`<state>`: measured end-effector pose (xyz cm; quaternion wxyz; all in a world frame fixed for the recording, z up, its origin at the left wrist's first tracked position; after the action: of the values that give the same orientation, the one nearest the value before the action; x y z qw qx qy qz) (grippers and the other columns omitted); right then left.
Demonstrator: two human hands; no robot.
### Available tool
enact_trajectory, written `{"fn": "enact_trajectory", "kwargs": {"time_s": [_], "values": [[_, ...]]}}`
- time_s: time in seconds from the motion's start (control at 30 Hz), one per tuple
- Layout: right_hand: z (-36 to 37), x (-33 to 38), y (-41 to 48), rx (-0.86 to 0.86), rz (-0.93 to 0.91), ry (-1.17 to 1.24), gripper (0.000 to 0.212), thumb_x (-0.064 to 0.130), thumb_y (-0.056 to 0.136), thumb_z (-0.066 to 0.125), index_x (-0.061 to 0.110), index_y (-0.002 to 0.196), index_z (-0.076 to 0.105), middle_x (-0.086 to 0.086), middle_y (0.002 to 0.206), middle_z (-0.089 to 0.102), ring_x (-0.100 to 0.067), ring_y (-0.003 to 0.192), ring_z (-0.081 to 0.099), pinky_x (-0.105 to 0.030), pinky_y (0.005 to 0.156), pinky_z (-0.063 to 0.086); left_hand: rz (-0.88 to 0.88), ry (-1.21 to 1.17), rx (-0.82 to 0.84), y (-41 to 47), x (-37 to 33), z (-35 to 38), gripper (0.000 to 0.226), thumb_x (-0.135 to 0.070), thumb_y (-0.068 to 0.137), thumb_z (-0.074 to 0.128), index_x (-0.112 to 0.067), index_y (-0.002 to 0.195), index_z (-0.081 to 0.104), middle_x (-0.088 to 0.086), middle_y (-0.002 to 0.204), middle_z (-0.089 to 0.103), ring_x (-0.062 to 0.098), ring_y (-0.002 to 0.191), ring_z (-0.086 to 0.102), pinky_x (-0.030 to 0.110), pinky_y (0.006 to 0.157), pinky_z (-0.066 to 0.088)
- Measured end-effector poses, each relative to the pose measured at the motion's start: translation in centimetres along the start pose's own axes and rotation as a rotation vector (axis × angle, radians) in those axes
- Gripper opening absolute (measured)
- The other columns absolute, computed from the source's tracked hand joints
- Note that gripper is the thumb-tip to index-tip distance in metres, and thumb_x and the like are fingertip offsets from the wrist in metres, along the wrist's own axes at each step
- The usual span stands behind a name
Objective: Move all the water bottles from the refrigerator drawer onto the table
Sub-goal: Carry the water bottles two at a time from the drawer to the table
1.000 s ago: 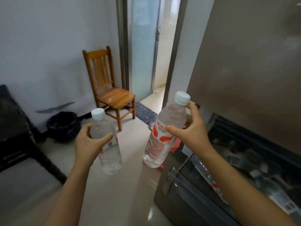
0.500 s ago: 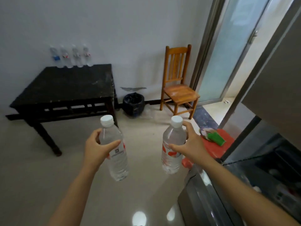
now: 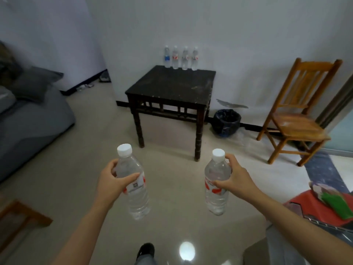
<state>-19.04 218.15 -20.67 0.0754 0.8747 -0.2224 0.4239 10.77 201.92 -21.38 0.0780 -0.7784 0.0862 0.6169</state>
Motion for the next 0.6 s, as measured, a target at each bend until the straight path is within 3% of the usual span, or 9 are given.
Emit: {"fn": "enact_trajectory", "kwargs": {"time_s": [0.1,0.17,0.3,0.47,0.6], "values": [[2.2,1.7,1.3,0.053,-0.045,-0.005,0.074,0.022,0.066,0.079,0.040,0.117,0.030,0.009,0.101,0.053,-0.018,0.095,0.058,-0.038,0.082,0.054,-0.023,-0.008,-0.098,0.0,0.9,-3.8,0.053,-0.006,0.065,0.078,-0.015,0.111,0.054,0.004,0.101,0.064,0.023,0.091,0.063,0.036,0.074,0.051],[3.7,3.0,2.3,0.076,-0.068,-0.022,0.073,0.022,0.066,0.079,0.041,0.115,0.029,0.011,0.098,0.053,-0.016,0.091,0.059,-0.036,0.081,0.054,-0.029,-0.012,-0.170,0.2,1.6,-6.3,0.052,-0.007,0.067,0.078,-0.014,0.111,0.053,0.005,0.101,0.063,0.023,0.089,0.062,0.034,0.071,0.049],[6.8,5.6,4.6,0.106,-0.097,-0.058,0.074,0.020,0.066,0.079,0.037,0.121,0.033,0.014,0.093,0.055,-0.018,0.090,0.061,-0.037,0.079,0.055,-0.046,0.017,-0.259,1.1,3.2,-11.1,0.054,-0.010,0.067,0.078,-0.017,0.113,0.050,0.004,0.102,0.061,0.023,0.090,0.061,0.036,0.073,0.049],[12.3,9.7,8.0,0.134,-0.105,-0.105,0.076,0.023,0.067,0.078,0.028,0.128,0.033,0.006,0.102,0.053,-0.019,0.091,0.059,-0.036,0.078,0.054,-0.068,0.048,-0.318,3.1,5.5,-18.1,0.062,-0.011,0.067,0.077,-0.013,0.122,0.049,0.004,0.105,0.059,0.023,0.092,0.059,0.037,0.074,0.049],[17.5,13.6,10.7,0.137,-0.128,-0.122,0.079,0.026,0.066,0.079,0.028,0.130,0.032,0.006,0.107,0.051,-0.019,0.094,0.058,-0.034,0.079,0.053,-0.067,0.057,-0.363,5.1,6.7,-23.9,0.058,-0.013,0.068,0.077,-0.014,0.119,0.049,0.003,0.101,0.058,0.024,0.088,0.060,0.026,0.058,0.046]]}}
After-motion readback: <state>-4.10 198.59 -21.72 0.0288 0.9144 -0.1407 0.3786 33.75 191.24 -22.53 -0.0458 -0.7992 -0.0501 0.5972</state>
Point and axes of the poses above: each hand's wrist, its own y-axis towards the middle knuckle, its own z-axis out of the palm, x = y × z, the point moved 5 cm from there along y, towards the middle knuckle
